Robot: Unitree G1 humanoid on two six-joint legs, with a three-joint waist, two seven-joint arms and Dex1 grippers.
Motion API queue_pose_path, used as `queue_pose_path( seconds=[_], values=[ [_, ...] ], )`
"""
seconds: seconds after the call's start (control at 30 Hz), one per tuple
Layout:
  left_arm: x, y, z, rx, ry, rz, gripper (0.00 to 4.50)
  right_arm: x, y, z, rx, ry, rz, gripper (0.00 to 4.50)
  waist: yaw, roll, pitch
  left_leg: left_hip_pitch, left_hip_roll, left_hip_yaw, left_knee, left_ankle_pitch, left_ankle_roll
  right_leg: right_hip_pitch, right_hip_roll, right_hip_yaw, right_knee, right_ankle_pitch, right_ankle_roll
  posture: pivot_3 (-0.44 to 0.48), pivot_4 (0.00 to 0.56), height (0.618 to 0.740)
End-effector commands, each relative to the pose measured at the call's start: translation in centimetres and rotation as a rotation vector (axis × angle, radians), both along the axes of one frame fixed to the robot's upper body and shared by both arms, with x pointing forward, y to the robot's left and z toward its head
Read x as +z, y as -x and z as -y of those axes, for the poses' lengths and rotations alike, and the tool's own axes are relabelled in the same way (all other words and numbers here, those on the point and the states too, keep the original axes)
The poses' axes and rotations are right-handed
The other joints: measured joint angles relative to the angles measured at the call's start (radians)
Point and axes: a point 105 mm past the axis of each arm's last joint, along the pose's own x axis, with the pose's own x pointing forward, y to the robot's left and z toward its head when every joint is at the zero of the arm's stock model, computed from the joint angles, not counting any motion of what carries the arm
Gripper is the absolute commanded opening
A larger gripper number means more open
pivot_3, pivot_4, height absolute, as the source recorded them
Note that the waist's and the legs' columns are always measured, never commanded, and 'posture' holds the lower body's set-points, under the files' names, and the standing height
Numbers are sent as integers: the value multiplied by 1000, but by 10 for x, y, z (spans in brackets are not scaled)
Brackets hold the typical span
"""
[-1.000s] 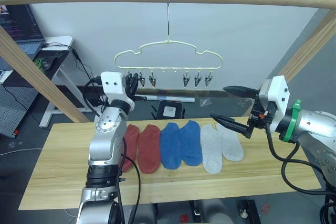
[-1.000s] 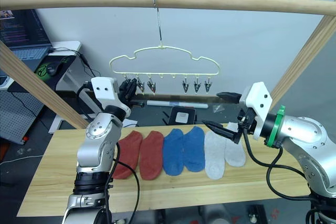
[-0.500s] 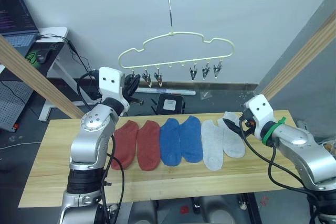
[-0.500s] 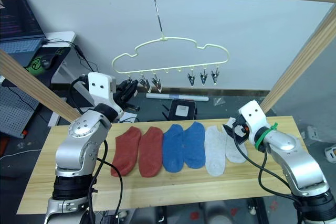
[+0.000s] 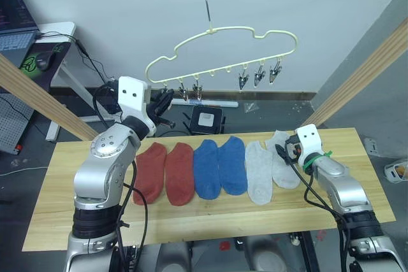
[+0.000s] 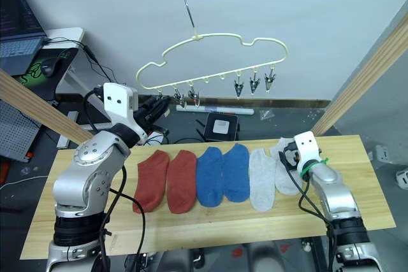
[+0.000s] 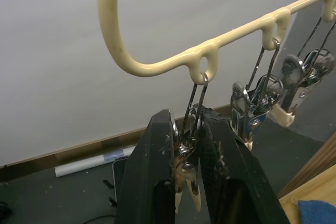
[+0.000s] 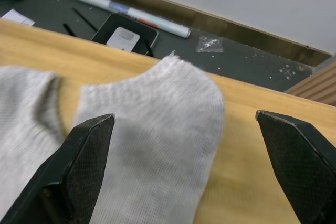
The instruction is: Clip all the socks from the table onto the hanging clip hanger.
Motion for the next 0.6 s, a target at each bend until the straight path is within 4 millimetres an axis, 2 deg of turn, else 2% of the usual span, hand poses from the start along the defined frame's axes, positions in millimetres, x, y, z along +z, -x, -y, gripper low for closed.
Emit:
queue_pose_path(
  seconds=[0.03, 0.13, 0.3, 0.47, 0.6],
  values=[
    [7, 4, -2, 1, -4, 24, 324, 1, -7, 13, -59, -17, 25, 4332, 1, 0, 0, 0, 0, 1, 0, 0, 0, 0, 0, 0, 0, 0, 0, -144, 348, 735],
    [7, 4, -3, 2, -1, 23, 324, -1, -10, 13, -60, -38, 14, 3591, 1, 0, 0, 0, 0, 1, 0, -1, -2, 0, 0, 0, 0, 0, 0, -143, 345, 735],
    [6, 4, -5, 6, 8, 20, 324, -2, -9, 8, -37, -33, 16, 1688, 1, 0, 0, 0, 0, 1, 0, -2, -4, 0, -1, 0, 0, 0, 0, -144, 339, 735],
    [6, 5, -6, -2, 23, 14, 308, 4, -7, -1, 6, -36, 45, 0, 1, 0, 0, 0, 0, 1, 0, -2, -5, 0, -1, 0, 0, 0, 0, -152, 334, 735],
    [6, 7, -7, -37, 40, -1, 300, 20, 0, -12, 83, -47, 90, 0, 0, 0, 0, 0, 0, 1, 0, -3, -5, 0, -2, 0, 0, 0, 0, -163, 328, 735]
  ],
)
